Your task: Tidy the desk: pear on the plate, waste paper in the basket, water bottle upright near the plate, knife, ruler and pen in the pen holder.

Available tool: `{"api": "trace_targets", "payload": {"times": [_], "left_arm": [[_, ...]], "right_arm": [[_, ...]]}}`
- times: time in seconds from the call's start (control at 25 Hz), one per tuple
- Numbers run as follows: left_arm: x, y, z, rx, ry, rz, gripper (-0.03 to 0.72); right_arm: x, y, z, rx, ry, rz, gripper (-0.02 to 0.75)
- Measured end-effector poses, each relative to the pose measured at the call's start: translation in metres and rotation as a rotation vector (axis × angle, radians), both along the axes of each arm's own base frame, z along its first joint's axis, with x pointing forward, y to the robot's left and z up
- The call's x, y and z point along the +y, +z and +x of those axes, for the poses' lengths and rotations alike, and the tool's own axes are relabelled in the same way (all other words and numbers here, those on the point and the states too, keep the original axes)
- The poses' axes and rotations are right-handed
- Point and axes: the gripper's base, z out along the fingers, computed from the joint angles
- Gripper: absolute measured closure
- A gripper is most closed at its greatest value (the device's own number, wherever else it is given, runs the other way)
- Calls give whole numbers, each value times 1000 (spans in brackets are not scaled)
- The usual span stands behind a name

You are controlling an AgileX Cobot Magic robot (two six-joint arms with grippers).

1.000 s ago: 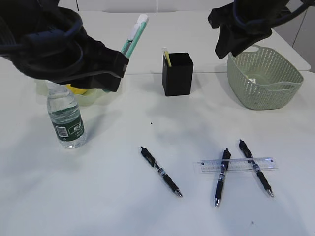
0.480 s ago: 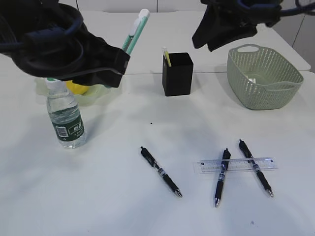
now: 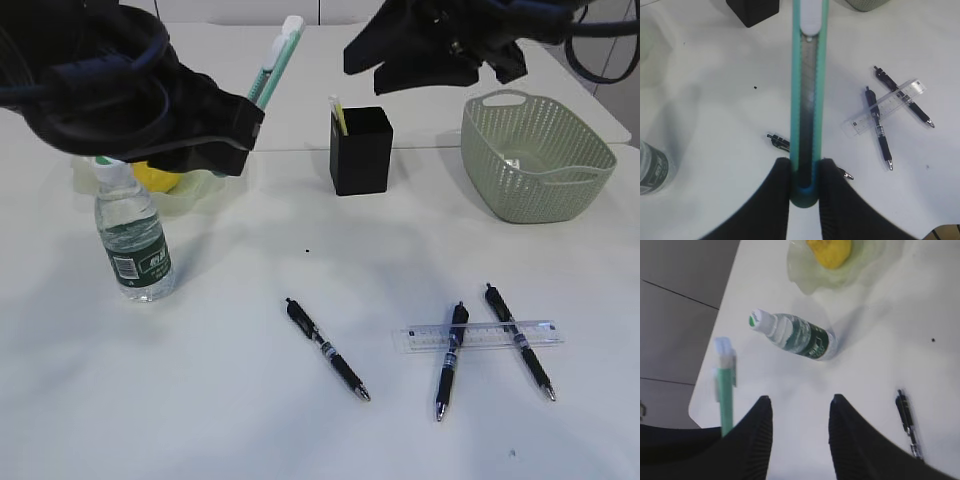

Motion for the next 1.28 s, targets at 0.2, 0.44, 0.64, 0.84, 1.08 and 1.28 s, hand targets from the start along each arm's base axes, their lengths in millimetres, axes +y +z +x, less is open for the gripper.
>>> {"api": "trace_targets", "payload": {"times": [0.2, 0.44, 0.64, 0.84, 1.08, 1.28], "left_arm": [[0, 0, 0, -4, -1, -1, 596], [-1, 1, 1, -17, -4, -16, 596], [-2, 3, 2, -29, -6, -29, 596], [-2, 3, 2, -33, -7, -33, 596], [-2, 3, 2, -33, -7, -33, 596], [-2, 3, 2, -33, -7, -33, 596]], "right_arm": [[3, 9, -3, -44, -37, 135, 453], [13, 15, -4, -87, -25, 230, 385], [27, 17, -8, -100, -6, 260, 300], [35, 18, -9, -108, -12, 274, 295], [37, 18, -8, -123, -30, 273, 295], [36, 18, -6, -135, -54, 275, 294]]}}
